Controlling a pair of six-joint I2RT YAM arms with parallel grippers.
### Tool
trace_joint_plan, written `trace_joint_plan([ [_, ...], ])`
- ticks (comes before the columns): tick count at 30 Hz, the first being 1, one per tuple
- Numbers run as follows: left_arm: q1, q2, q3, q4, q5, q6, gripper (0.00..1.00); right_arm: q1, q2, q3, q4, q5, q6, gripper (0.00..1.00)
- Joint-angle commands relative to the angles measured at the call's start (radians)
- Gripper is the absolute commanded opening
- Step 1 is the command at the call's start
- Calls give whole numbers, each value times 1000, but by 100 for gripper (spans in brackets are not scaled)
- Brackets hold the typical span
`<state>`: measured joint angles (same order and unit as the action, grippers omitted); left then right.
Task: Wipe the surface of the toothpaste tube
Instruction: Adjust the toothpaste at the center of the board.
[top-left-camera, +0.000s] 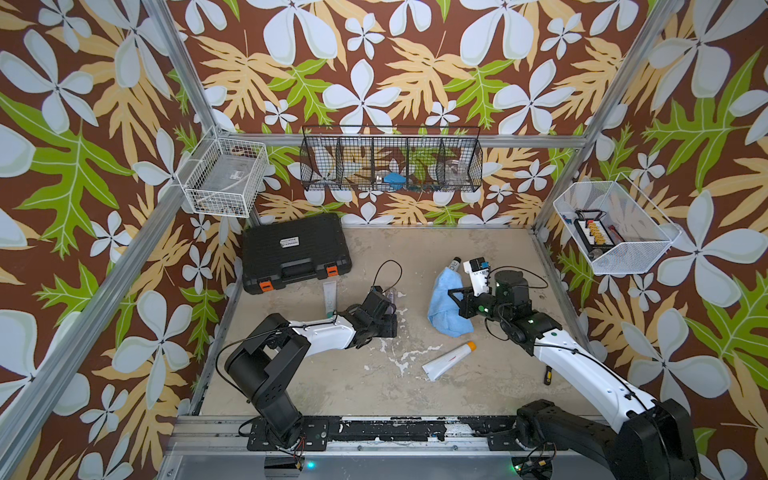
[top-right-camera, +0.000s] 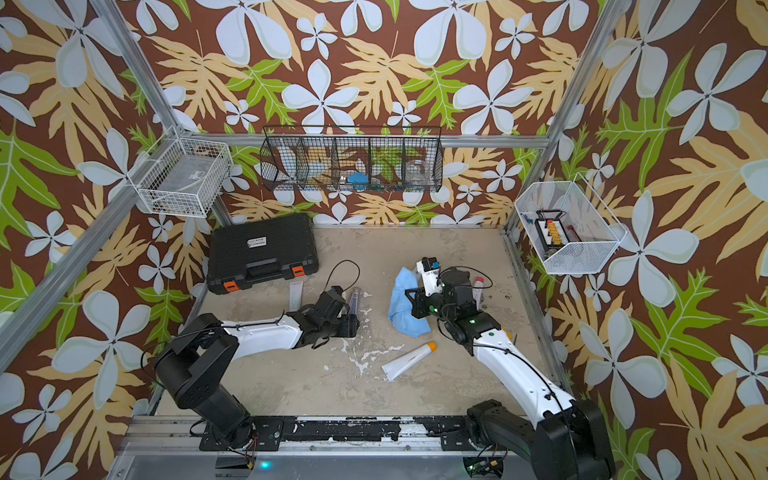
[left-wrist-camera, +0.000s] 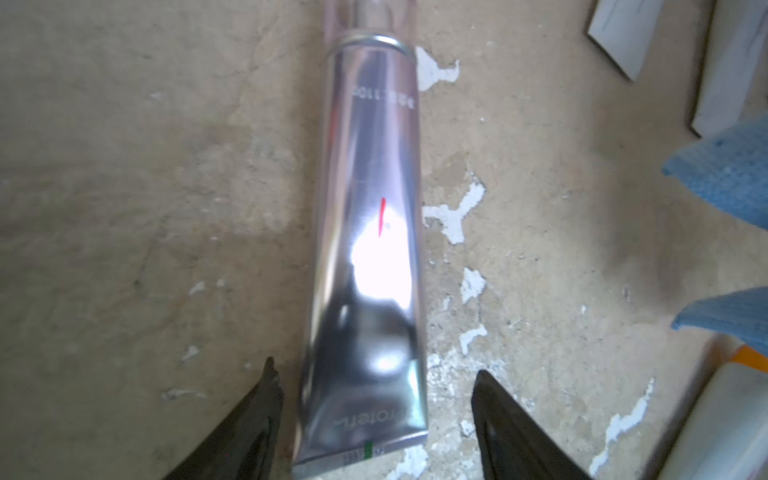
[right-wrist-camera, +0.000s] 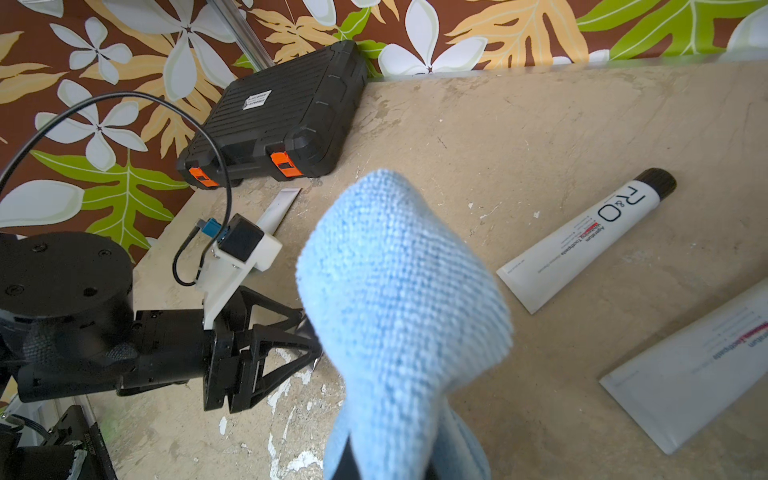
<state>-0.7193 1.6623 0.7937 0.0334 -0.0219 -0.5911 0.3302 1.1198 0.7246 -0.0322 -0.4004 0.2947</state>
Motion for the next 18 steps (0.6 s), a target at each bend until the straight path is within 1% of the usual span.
trace_joint_plan([
  [1, -21, 9, -1, 6, 57, -29, 73, 1, -8, -8, -3, 5, -8, 0],
  [5, -57, 31, 33, 11, 76, -48, 73, 1, -13, -12, -12, 17, -17, 0],
  [9, -107, 54, 73, 34, 79, -59, 73, -4, -28, -19, -18, 65, -14, 0],
  [14, -136, 142, 149, 73, 77, -44, 73, -67, -62, -55, 6, 60, 27, 0],
  [18, -137, 207, 214, 79, 65, -21, 73, -110, -88, -72, 8, 53, 42, 0],
])
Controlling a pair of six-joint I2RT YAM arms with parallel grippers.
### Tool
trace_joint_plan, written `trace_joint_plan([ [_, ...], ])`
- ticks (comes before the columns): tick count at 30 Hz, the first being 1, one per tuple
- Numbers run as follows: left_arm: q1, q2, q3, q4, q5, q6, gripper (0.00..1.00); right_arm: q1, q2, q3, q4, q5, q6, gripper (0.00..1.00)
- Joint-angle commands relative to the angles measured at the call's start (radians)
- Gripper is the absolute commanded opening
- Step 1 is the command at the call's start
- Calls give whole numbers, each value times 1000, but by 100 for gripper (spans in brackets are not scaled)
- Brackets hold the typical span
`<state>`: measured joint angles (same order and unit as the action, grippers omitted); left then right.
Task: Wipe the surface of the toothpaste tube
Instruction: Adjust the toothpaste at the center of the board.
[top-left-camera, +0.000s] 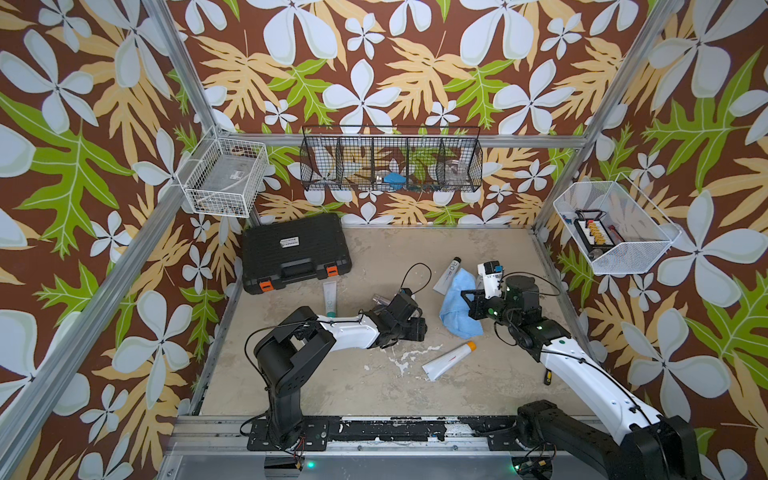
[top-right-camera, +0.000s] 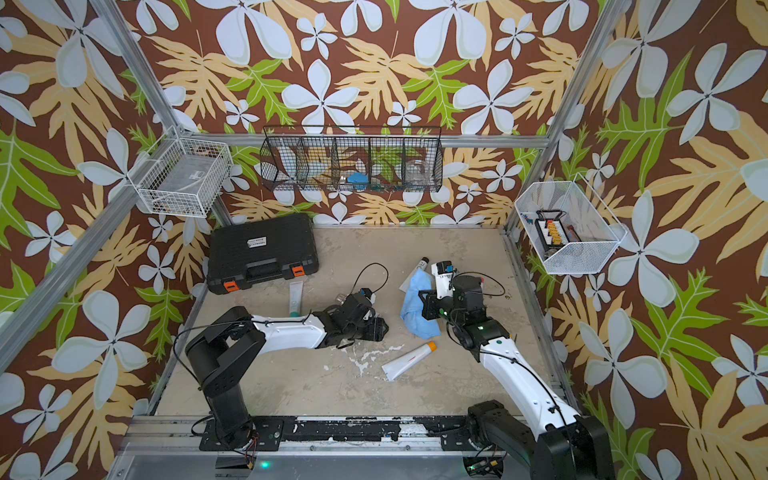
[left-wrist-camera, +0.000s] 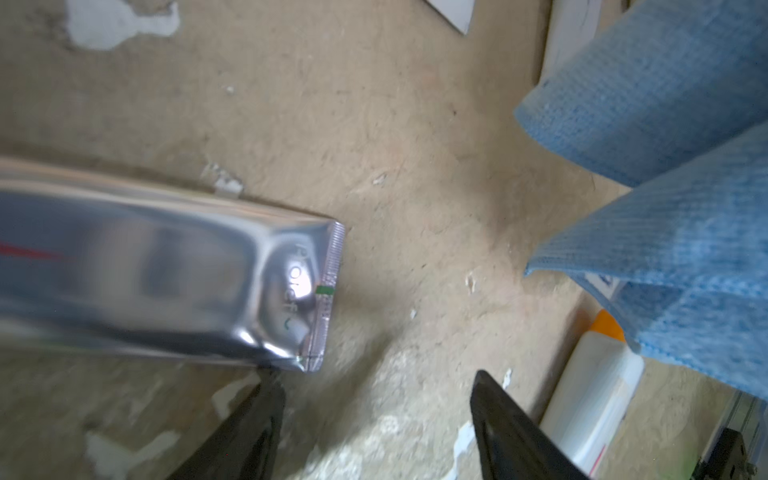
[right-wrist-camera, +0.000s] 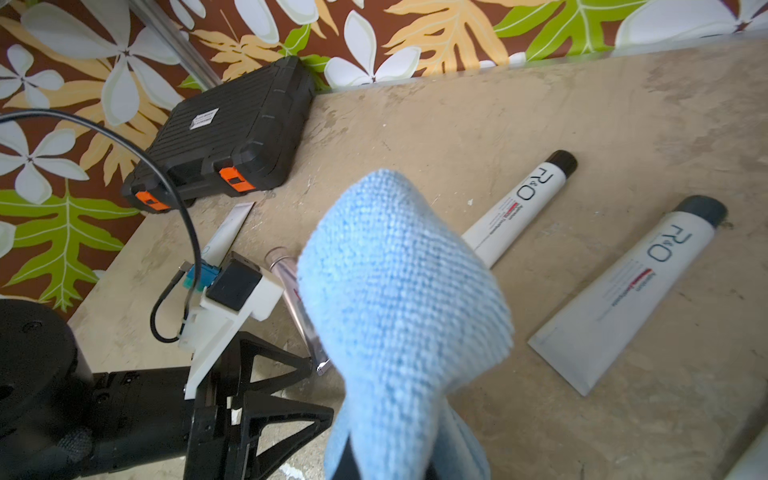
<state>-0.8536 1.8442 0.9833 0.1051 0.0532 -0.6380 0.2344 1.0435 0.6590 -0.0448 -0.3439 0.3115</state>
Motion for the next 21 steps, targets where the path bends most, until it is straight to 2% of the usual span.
trace_joint_plan([
  [1, -2, 36, 39, 11, -10, 32, 73, -20, -18, -10, 22, -6, 26, 0],
  [5, -2, 64, 112, -5, -15, 72, 73, -23, -22, -18, 29, -16, 30, 0],
  [10, 6, 29, 191, -73, -53, 140, 73, -23, -10, -26, 30, -49, 33, 0],
  [15, 77, -25, 213, -120, -53, 185, 73, -23, -2, -42, 49, -92, 39, 0],
  [21, 210, -52, 205, -144, -20, 218, 73, -21, 33, -44, 58, -131, 44, 0],
])
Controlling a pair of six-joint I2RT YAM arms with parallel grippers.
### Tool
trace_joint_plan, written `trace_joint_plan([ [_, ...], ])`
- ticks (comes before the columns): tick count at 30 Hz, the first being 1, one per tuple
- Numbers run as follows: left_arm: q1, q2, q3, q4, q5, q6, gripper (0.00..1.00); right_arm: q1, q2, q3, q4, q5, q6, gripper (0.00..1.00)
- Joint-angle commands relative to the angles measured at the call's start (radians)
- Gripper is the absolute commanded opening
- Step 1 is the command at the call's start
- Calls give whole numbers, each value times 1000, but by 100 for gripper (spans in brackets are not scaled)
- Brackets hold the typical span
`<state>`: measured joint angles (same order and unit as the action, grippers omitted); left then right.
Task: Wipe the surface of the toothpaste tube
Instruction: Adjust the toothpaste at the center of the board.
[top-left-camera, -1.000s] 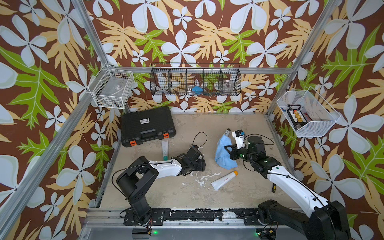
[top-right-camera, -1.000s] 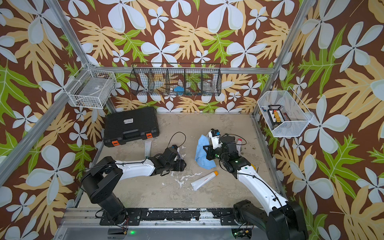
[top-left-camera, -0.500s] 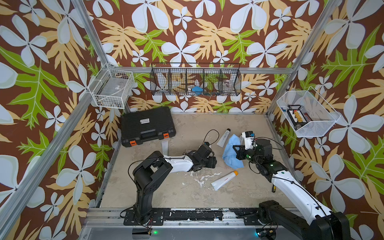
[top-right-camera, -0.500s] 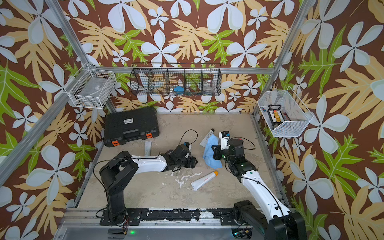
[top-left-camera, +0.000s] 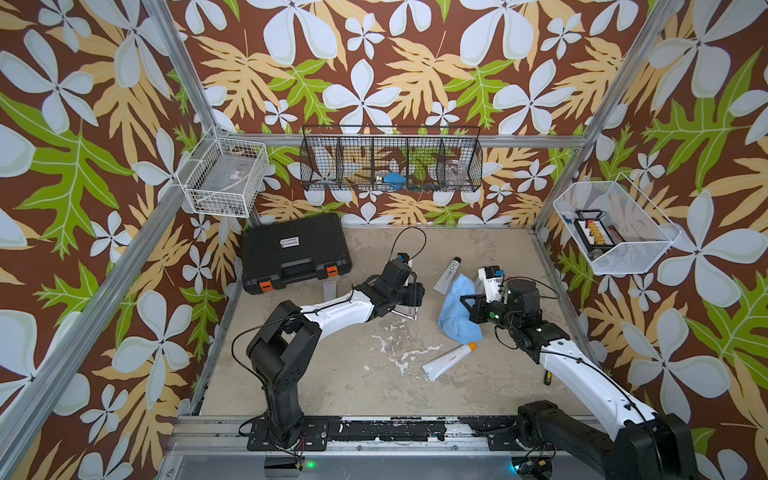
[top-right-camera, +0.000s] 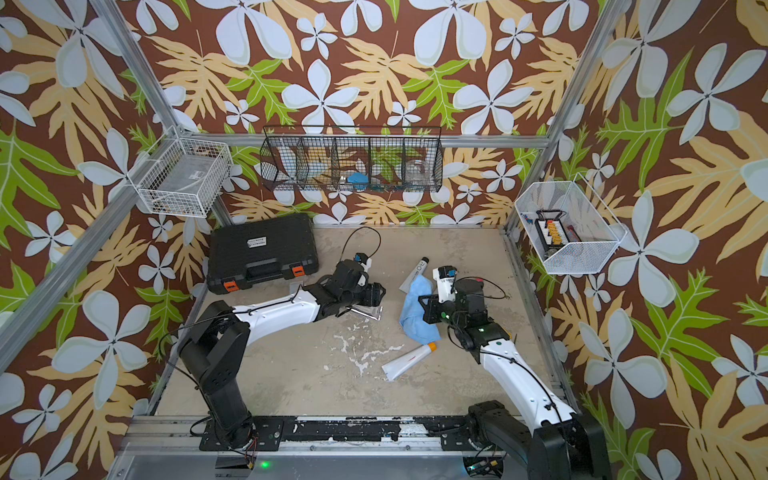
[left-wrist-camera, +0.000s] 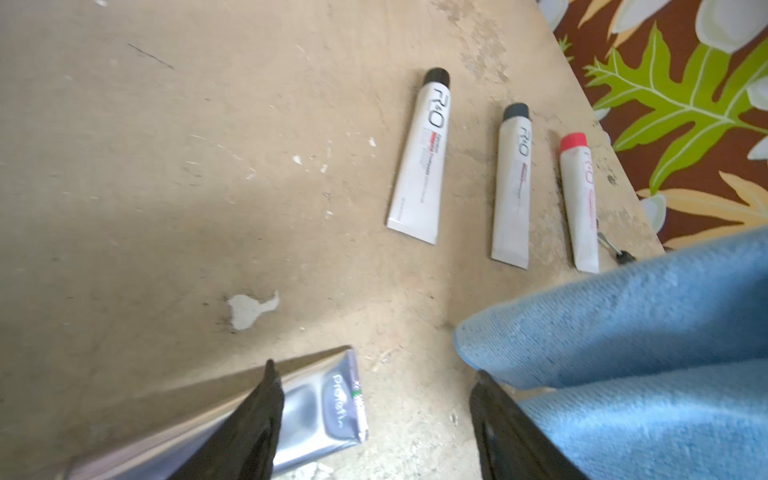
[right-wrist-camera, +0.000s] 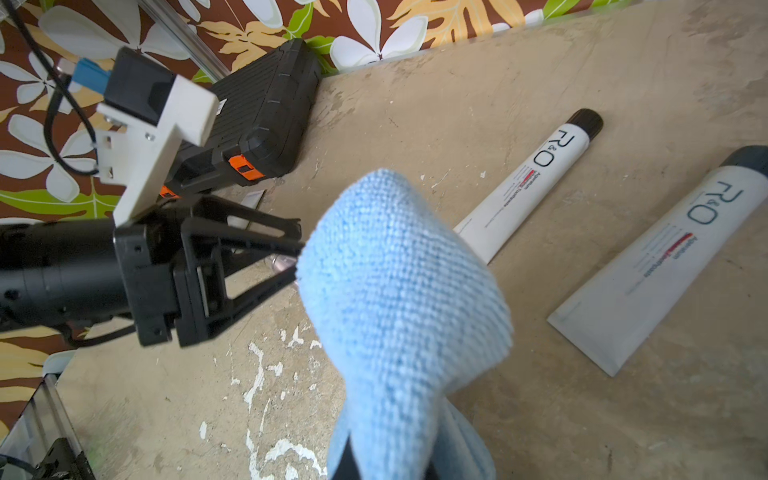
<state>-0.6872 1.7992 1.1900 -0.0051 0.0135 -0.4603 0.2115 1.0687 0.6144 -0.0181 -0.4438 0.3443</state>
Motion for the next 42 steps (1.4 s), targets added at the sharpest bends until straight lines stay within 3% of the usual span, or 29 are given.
trace_joint_plan([
  [1, 65, -2, -2, -32, 30, 47, 73, 1, 12, 0, 32, -36, 12, 0],
  [8, 192, 98, 71, -36, 112, 70, 72, 17, 57, -1, 42, -59, 23, 0],
  [16, 205, 173, 117, -65, 141, 97, 71, 57, 104, 4, 63, -53, 33, 0],
  [42, 198, 12, -133, -24, 194, 93, 63, 83, 164, 50, 73, -63, 42, 0],
])
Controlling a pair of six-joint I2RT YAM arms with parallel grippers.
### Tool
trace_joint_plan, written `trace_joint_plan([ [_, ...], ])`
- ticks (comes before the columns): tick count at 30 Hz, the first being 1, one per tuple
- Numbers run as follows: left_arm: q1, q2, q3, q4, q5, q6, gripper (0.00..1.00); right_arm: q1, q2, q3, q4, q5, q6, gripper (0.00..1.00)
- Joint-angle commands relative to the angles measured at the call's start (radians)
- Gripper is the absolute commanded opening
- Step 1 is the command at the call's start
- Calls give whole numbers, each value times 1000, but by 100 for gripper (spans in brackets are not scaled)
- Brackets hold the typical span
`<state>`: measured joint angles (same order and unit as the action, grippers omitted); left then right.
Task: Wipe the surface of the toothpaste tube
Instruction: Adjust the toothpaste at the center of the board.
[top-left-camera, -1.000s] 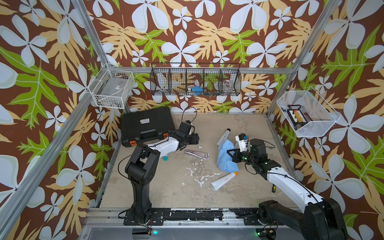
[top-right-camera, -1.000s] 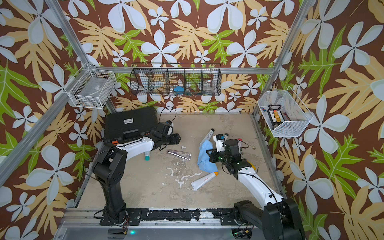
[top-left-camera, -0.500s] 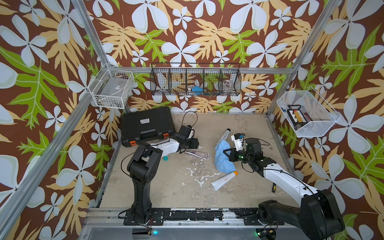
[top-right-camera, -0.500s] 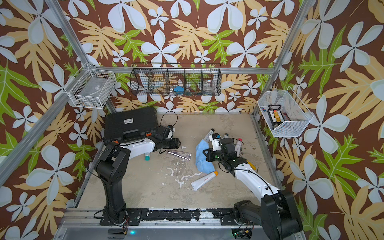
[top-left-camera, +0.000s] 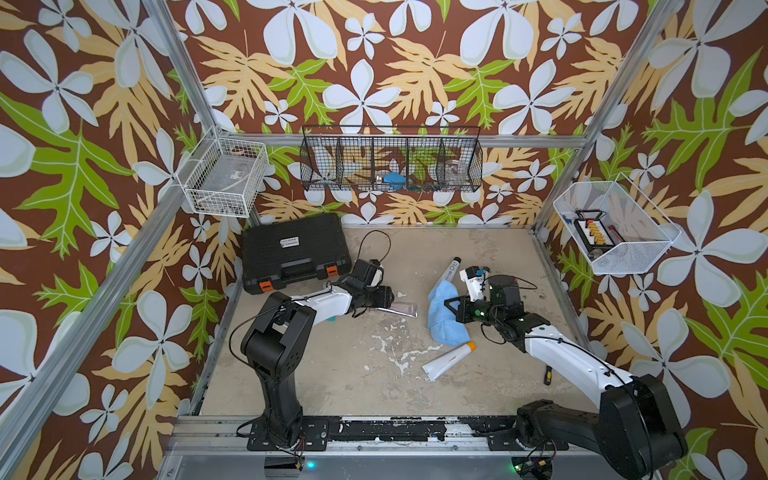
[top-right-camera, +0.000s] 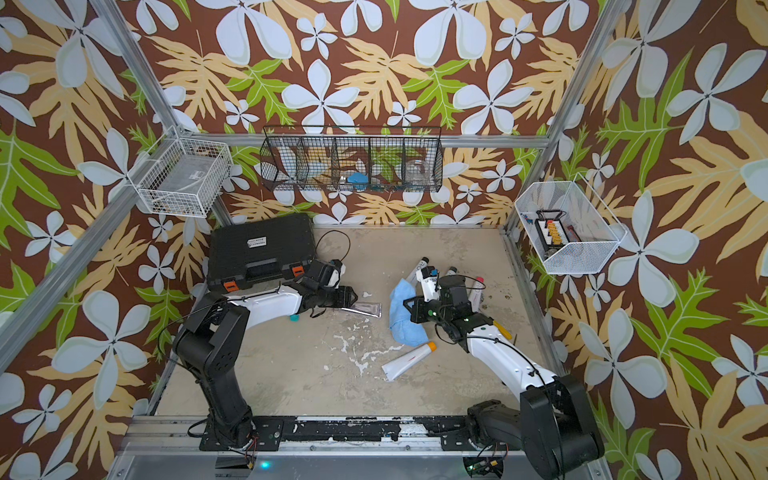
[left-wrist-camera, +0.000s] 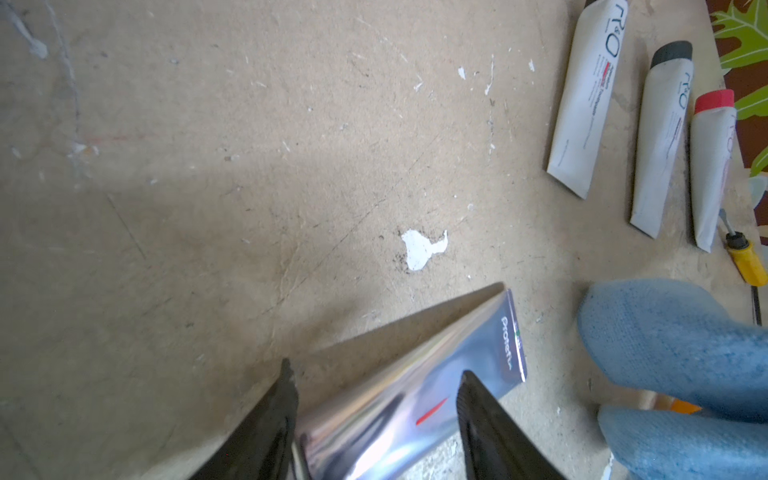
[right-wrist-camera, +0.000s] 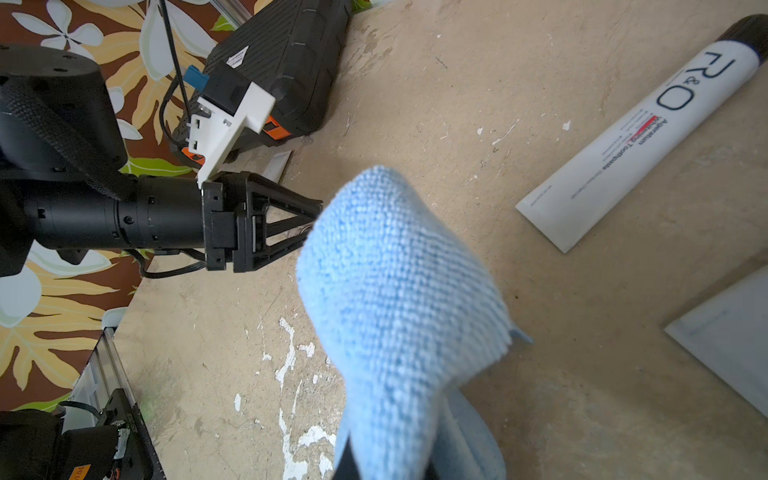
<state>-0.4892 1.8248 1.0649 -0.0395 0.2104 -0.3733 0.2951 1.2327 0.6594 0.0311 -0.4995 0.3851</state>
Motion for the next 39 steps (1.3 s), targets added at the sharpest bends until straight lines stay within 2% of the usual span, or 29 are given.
trace_joint_plan([
  [1, 0, -14, -6, 4, -3, 10, 63, 1, 0, 7, 23, -7, 3, 0],
  [5, 0, -49, -20, -8, -8, 20, 63, 8, 0, 15, 16, -8, 0, 0],
  [10, 6, -150, -83, -10, -81, 30, 69, 21, 9, 35, 6, -13, -2, 0],
  [17, 50, -229, -246, 93, -49, -6, 70, 69, 52, 90, -4, -1, -3, 0],
  [20, 57, -221, -274, 133, -40, -20, 71, 93, 72, 105, 2, 6, -2, 0],
  [30, 97, -122, -253, 272, 111, -79, 72, 105, 142, 134, -8, 3, -18, 0],
  [39, 103, -78, -243, 255, 140, -63, 71, 106, 168, 154, -18, 3, -30, 0],
])
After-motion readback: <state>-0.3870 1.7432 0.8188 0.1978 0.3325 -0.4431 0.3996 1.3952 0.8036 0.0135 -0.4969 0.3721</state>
